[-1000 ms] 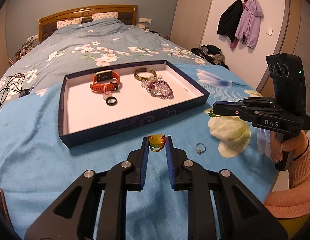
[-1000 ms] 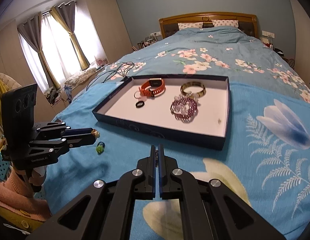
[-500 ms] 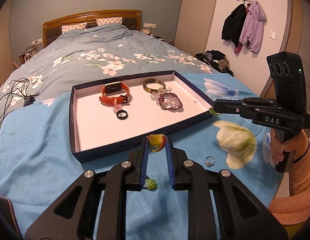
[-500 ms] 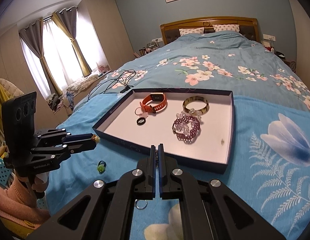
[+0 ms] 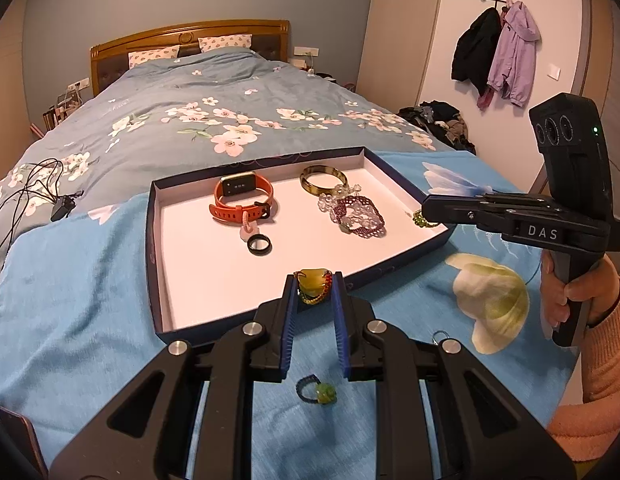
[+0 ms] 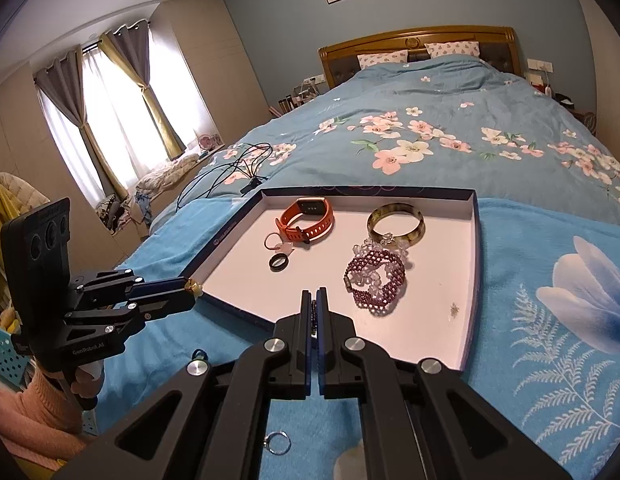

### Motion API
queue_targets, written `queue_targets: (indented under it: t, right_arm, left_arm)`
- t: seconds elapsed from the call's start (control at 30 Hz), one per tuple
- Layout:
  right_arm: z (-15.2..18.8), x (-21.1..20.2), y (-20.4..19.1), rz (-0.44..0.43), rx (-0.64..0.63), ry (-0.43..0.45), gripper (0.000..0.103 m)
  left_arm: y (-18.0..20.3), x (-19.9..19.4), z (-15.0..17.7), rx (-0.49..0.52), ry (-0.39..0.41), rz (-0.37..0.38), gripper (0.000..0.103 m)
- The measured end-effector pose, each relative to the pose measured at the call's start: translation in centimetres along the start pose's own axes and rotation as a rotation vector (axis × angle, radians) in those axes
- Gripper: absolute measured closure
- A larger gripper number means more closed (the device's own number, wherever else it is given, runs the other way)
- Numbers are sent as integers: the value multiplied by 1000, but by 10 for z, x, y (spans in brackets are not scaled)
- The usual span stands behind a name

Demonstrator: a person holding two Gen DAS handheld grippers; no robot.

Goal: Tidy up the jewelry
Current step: 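Carry the green-stone ring and amber ring over the box with both grippers, then open the right gripper beside the purple bracelet while the left gripper releases the amber ring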

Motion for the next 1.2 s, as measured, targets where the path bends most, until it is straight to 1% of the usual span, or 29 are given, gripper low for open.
queue_targets:
  t: [0.17, 0.4, 0.67, 0.97, 1.2]
  right_arm:
    - [-5, 7, 1, -4, 11, -3, 102]
    - [-8, 21, 6, -3, 28, -22, 102]
    - [-7, 35, 13, -2, 59, -46, 102]
    - [-7, 46, 17, 15, 62, -70, 102]
    - [-8, 55, 20, 29, 60, -88, 102]
  left_arm:
    - [-7, 4, -6, -1, 2, -19, 85]
    - [-16, 17, -12, -7, -17, -36, 85]
    - [-23, 29, -13, -14, -36, -45, 85]
    - [-30, 43, -11, -31, -66, -48, 85]
    - [-33, 54, -12, -24, -90, -61, 85]
Point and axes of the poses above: each gripper's, at about its wrist camera, not at the fingertips, and x roughly the way its jaws point, y to its right, z to its underside, the point moved 9 cm from there along x, roughly the way its jaws point, and after that the axes turned 7 degrees about z, right-handed, at the moved point
